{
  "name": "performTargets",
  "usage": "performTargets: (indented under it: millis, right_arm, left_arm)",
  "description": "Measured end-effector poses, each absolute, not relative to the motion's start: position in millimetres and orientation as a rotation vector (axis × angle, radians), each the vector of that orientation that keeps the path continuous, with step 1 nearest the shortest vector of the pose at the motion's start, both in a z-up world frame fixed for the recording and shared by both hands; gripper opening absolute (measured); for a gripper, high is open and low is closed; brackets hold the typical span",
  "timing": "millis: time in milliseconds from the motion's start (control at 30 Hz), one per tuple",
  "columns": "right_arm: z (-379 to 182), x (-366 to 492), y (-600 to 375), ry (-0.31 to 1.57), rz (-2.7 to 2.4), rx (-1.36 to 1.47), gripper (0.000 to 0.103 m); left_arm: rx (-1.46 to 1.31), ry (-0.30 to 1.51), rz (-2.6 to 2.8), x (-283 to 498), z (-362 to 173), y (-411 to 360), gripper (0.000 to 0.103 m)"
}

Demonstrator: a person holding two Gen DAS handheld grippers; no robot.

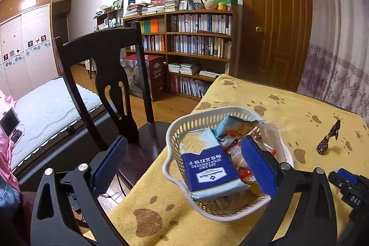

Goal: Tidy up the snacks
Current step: 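Reach the right tool to the silver foil candy and grasp it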

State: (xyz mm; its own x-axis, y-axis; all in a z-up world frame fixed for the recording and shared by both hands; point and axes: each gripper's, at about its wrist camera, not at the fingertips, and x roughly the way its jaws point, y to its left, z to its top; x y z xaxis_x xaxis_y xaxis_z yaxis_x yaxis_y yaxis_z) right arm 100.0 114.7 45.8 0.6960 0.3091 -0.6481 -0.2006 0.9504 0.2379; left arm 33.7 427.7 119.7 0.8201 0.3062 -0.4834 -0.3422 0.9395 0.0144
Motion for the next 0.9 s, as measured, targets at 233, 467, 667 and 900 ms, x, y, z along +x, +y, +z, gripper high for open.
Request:
performTargets:
  millis: [233, 467, 667, 900]
  right_arm:
    - [33, 119, 74, 0.771, 0.217, 0.143, 0.051]
    - [17, 129, 72, 0.825, 0.251, 0.127, 0.051]
    - [17, 122, 78, 0.841, 0.299, 0.095, 0.052]
    - [20, 127, 80, 0.834, 0.268, 0.074, 0.051]
  left_arm:
    - [-0.047, 0.493, 0.320, 36, 125, 412, 0.100]
    - [-0.021, 0.502, 0.304, 41, 124, 398, 0.100]
    - [-0.007, 0.502, 0.288, 43, 124, 388, 0.100]
    - [0.010, 0.504, 0.268, 45, 124, 378, 0.100]
